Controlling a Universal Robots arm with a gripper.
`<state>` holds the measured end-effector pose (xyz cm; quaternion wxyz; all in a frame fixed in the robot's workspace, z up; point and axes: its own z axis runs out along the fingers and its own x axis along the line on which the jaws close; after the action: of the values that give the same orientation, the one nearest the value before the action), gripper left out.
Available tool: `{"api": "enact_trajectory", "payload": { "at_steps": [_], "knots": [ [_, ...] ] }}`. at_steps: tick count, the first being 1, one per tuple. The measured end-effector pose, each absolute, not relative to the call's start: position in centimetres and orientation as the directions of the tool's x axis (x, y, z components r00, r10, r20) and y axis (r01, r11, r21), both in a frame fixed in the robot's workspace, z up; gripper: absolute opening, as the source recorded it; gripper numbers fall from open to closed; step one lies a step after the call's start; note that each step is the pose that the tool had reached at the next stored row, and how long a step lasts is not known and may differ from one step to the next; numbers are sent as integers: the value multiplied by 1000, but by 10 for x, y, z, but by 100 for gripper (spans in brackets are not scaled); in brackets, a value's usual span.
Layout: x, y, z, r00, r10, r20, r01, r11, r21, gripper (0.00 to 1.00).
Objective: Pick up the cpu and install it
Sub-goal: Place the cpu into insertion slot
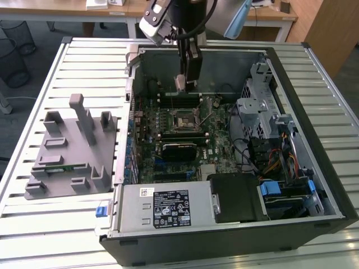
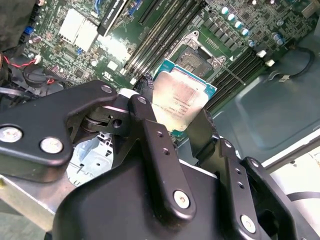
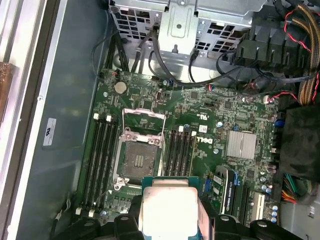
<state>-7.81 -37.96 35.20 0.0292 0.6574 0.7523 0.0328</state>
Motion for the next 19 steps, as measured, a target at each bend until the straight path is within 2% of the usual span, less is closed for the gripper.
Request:
{"api": "enact_trajectory", "payload": {
  "at_steps": [19],
  "knots": [
    [-78,-374,336,-26,1000,-1,996,26,88,53]
  ]
}}
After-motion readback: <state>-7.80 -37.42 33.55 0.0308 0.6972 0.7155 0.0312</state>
